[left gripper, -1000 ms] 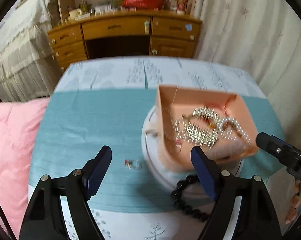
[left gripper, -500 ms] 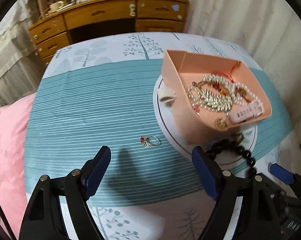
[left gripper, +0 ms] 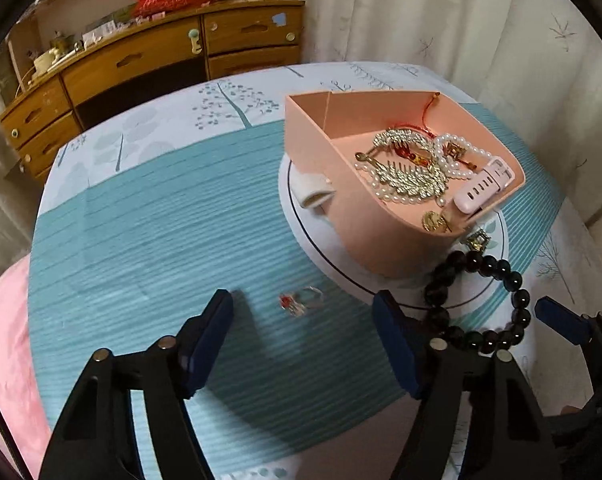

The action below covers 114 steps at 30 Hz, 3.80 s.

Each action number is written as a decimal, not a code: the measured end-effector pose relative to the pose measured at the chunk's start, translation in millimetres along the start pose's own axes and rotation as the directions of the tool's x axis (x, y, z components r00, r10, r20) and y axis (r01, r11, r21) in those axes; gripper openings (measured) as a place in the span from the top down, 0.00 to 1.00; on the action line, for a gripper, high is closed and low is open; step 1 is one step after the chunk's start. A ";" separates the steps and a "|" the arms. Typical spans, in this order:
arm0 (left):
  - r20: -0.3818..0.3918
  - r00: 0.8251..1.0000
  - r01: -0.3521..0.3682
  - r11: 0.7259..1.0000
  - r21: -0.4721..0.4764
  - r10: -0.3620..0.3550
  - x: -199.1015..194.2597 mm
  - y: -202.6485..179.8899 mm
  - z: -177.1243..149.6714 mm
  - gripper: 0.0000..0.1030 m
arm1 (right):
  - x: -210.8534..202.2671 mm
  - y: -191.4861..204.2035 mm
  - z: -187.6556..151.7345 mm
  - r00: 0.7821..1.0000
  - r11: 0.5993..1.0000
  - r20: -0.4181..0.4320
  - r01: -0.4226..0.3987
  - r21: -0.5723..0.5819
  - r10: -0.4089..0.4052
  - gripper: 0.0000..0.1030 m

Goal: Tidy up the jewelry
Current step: 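Grasp the small pink-stone ring with the left tool while the right tool grasps the black bead bracelet, then carry the ring with the left tool over the tray while the right tool lifts the black bracelet toward it, then open the left tool to drop the ring into the tray while the right tool releases the black bracelet there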

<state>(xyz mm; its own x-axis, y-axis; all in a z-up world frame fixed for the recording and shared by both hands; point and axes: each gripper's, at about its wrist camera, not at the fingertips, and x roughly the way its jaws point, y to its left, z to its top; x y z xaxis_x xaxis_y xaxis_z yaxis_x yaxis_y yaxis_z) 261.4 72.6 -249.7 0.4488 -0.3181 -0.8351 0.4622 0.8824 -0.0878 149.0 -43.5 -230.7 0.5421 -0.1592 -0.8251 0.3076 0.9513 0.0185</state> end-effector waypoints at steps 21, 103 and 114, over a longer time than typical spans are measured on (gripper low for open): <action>0.069 0.995 0.062 0.995 0.084 -0.068 -1.7 -5.4 -5.4 0.81 | 0.9 5.9 0.9 0.998 0.998 0.014 0.057 -0.015 -0.056 0.71; 0.219 0.965 -0.068 0.944 -0.323 0.144 -84.7 -66.0 61.6 0.81 | -52.5 -73.0 153.2 0.719 0.689 -0.088 -0.689 -0.226 0.690 0.86; 0.228 0.965 -0.051 0.948 -0.314 0.127 -71.9 -73.4 76.2 0.81 | -43.7 -82.6 178.1 0.714 0.693 0.021 -0.672 -0.262 0.700 0.89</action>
<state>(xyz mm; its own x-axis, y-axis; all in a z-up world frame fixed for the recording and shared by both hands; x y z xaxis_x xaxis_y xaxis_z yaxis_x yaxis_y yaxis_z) 253.5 4.3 -141.9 0.6664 -0.2738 -0.6934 0.1755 0.9616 -0.2111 239.1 -162.2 -95.6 0.6187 0.5467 -0.5642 -0.3558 0.8353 0.4192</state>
